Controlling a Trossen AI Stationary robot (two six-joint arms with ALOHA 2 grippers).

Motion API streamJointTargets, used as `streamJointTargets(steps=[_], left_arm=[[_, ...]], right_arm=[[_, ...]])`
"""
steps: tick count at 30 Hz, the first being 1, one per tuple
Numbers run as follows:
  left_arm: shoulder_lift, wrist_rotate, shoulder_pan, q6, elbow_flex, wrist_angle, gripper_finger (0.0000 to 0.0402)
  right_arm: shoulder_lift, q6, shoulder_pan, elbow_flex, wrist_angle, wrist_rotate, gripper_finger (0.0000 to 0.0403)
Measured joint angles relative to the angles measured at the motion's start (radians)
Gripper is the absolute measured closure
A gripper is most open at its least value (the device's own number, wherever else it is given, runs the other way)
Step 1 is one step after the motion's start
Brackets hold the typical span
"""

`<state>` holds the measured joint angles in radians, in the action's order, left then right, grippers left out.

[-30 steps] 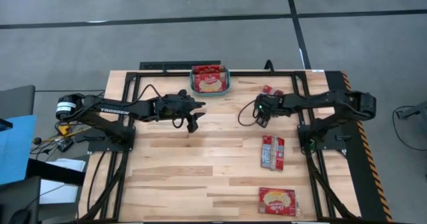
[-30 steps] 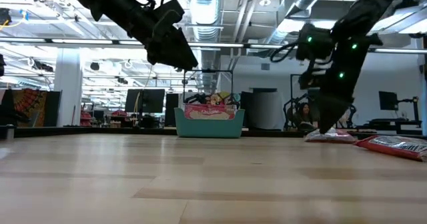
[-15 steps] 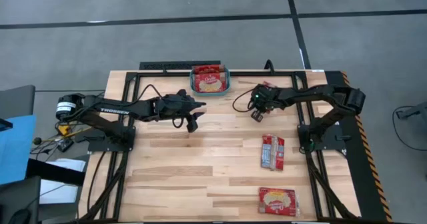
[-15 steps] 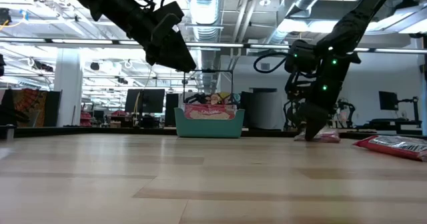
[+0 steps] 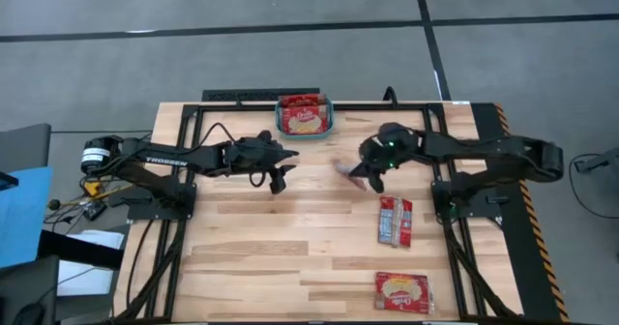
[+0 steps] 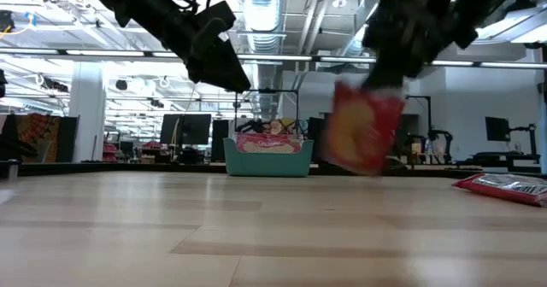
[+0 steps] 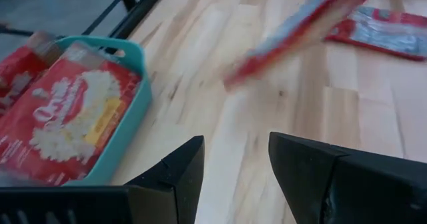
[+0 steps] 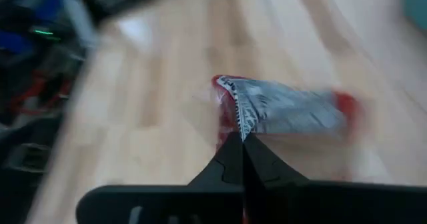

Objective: Sort popcorn bags into baskets
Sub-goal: Put the red popcorn bag into the green basket

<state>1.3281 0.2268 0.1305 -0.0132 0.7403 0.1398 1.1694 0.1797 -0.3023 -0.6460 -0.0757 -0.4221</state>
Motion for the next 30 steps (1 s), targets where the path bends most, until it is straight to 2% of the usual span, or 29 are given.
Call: streamJointTargets(steps=[4,6,10,13,15,17,21,25,27,30], left_arm=[[0.000,-0.074,-0.001,0.073,-0.001,0.037,0.0239],[0.010,-0.177,0.000,0.123,-0.010,0.116,0.0230],[0.058,-0.391,-0.009,0.176,-0.038,0.318,0.0195],[0.121,-0.455,-0.023,0.185,-0.049,0.416,0.0158],[0.174,-0.452,-0.035,0.187,-0.050,0.476,0.0133],[0.225,-0.405,-0.047,0.189,-0.046,0.540,0.0111],[0.281,-0.209,-0.059,0.196,-0.024,0.562,0.0085],[0.269,-0.056,-0.070,0.236,-0.017,0.548,0.0082],[0.253,-0.059,-0.079,0.258,-0.017,0.555,0.0082],[0.247,-0.193,-0.087,0.289,-0.015,0.574,0.0081]], right_arm=[[-0.058,-0.002,0.097,0.000,0.092,-0.015,0.0399],[-0.075,-0.011,0.133,0.000,0.143,-0.016,0.0399],[-0.082,-0.023,0.192,-0.003,0.246,0.001,0.0399],[-0.081,-0.023,0.215,-0.003,0.311,0.006,0.0399],[-0.081,-0.023,0.225,-0.003,0.339,0.008,0.0399],[-0.081,-0.023,0.233,-0.003,0.341,0.008,0.0399],[-0.082,-0.022,0.231,-0.003,0.297,0.008,0.0399],[-0.082,-0.022,0.227,-0.003,0.232,0.035,0.0399],[-0.081,-0.023,0.230,-0.003,0.221,0.050,0.0399],[-0.082,-0.028,0.231,-0.003,0.226,0.052,0.0399]])
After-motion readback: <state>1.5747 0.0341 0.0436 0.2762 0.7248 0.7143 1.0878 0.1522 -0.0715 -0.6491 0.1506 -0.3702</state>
